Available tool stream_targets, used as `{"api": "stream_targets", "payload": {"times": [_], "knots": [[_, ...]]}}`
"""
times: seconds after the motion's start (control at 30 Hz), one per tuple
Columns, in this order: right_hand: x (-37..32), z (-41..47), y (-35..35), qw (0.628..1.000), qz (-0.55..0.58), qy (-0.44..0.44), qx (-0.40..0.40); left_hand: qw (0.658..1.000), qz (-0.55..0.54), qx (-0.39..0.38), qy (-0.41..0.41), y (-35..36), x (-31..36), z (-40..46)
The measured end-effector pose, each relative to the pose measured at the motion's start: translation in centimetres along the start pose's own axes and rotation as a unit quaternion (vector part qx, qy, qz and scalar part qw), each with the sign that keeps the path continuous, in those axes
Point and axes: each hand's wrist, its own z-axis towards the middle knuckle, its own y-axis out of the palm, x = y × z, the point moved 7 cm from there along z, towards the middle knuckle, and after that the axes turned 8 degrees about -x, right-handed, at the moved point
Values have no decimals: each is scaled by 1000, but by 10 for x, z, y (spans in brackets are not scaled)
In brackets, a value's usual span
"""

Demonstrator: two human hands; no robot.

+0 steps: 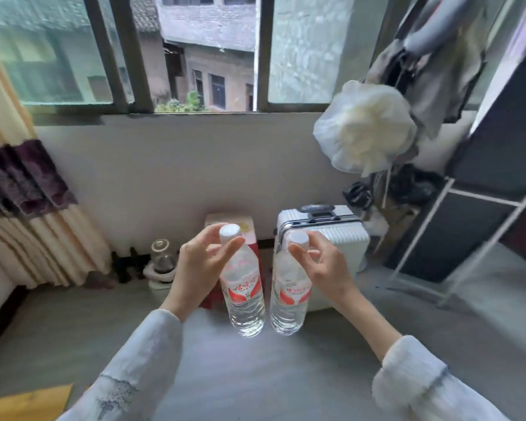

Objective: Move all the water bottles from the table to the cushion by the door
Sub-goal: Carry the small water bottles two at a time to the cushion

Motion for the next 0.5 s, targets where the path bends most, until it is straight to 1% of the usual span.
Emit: {"api": "stream_targets", "payload": {"times": [0.13,0.3,0.4,0.5], "knots": [[52,-34,-110,998,-38,40,41,995,-40,-85,16,131,19,27],[106,-79,-234,985,-51,103,131,975,-32,-214,50,284,59,58],[139,-111,-299,968,-31,149,199,953,-43,-287,84,372,86,73],[169,-140,-359,948,-24,176,265,922,-59,-366,108,456,109,82]]}}
